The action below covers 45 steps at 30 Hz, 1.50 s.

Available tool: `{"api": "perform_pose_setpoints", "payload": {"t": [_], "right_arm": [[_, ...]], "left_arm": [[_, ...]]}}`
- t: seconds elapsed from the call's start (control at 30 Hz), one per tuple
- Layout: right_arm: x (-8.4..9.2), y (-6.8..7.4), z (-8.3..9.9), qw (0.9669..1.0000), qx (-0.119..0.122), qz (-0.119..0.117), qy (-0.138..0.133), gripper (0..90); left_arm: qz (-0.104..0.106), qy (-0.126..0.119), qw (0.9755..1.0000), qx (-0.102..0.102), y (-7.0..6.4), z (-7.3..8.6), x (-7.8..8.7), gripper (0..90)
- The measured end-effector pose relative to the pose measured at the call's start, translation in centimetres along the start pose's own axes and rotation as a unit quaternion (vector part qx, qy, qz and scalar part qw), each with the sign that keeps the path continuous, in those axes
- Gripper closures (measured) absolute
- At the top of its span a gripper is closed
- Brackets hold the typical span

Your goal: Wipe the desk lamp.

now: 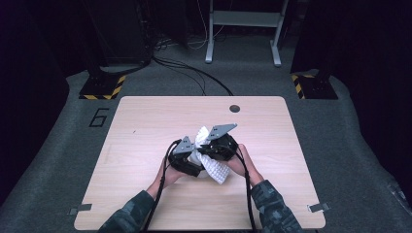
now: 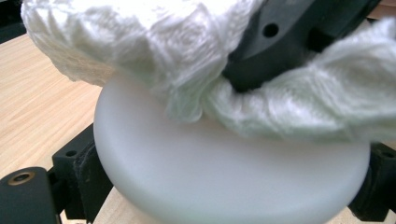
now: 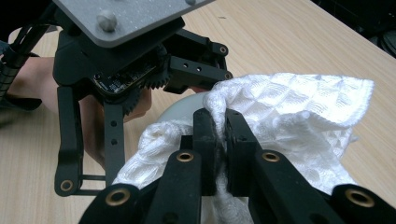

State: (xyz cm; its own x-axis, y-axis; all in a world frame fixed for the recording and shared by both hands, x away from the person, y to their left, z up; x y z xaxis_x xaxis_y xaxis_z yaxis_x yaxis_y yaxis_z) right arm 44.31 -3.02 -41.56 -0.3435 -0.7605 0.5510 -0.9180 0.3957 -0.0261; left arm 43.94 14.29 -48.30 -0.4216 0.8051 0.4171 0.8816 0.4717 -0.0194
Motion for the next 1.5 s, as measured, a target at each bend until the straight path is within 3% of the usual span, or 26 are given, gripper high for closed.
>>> {"api": "perform_pose_setpoints", "payload": {"t": [0.43, 0.77, 1.1, 1.4, 1.5], "right_arm": [[0.6, -0.4, 0.4, 0.9999, -0.013, 0.009, -0.007, 85.2], [2.1, -1.3, 1.5, 0.9993, -0.023, 0.025, -0.017, 85.1], [1.4, -0.9, 0.8, 0.9993, -0.02, 0.032, -0.006, 85.1], [-0.7, -0.1, -0.6, 0.9998, 0.006, 0.018, 0.004, 85.1], [-0.8, 0.1, -0.7, 0.9999, -0.003, 0.016, 0.0, 85.1]], "left_arm": [[-0.001, -0.001, 1.0, -0.004, 0.1, 0.0, 0.0, 8.8], [0.002, 0.001, 1.0, -0.002, 0.1, 0.0, 0.0, 8.8], [0.002, 0.002, 1.0, -0.003, 0.1, 0.0, 0.0, 8.8], [0.002, 0.001, 1.0, -0.001, 0.1, 0.0, 0.0, 8.8], [0.003, 0.002, 1.0, -0.002, 0.1, 0.0, 0.0, 8.8]]}}
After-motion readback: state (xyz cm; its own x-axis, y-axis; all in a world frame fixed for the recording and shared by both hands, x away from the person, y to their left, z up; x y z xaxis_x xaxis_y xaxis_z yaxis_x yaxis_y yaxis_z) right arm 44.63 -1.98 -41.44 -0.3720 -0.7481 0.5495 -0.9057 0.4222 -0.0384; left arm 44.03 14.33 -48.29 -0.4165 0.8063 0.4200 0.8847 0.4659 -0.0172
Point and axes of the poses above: each handheld gripper's, and its own axes: x roughly backward along the jaws, z roughly out of its underside, y roughly to its left, the point moved 1 cm from there along -x, roughly forward along the jaws, and after that the axes turned 4 degrees about -y, right-handed, at the moved point
